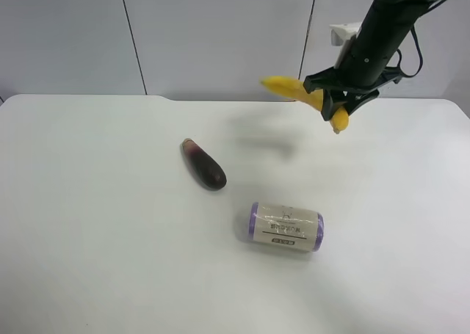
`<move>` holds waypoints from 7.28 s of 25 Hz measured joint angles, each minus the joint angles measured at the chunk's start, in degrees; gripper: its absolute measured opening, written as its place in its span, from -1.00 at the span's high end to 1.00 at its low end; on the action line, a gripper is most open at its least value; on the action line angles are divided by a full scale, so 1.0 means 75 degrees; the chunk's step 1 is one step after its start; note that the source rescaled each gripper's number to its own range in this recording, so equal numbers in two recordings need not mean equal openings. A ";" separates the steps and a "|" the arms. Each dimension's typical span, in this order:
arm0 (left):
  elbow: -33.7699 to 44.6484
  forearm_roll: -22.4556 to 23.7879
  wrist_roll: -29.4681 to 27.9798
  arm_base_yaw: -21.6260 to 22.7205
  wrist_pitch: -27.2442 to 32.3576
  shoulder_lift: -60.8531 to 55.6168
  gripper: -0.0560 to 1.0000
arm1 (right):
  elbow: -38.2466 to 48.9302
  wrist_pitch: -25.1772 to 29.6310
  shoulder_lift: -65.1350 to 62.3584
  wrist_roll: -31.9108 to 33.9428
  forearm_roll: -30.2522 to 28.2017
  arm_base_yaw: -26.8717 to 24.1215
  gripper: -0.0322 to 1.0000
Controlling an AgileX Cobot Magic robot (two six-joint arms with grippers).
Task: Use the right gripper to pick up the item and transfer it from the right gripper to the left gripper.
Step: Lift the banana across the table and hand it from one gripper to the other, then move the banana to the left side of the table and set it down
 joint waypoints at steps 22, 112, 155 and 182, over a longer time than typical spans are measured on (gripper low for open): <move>0.0000 -0.0009 0.0036 0.0000 0.0000 0.0000 -1.00 | 0.0000 0.0403 -0.0679 -0.1874 0.0429 0.3866 0.94; -0.2860 0.1045 0.2884 -0.5531 -0.3052 0.9512 0.84 | 0.0000 0.0460 -0.0679 -0.2981 0.1064 0.3931 -0.92; -0.2860 0.1045 0.2906 -0.5531 -0.3061 0.9512 0.84 | 0.6341 0.1317 -0.9958 -0.0567 0.0533 0.3945 -1.00; -0.2860 0.1045 0.2881 -0.5531 -0.3255 0.9512 0.84 | 0.7491 0.0462 -1.2440 -0.0211 0.0043 0.3635 -1.00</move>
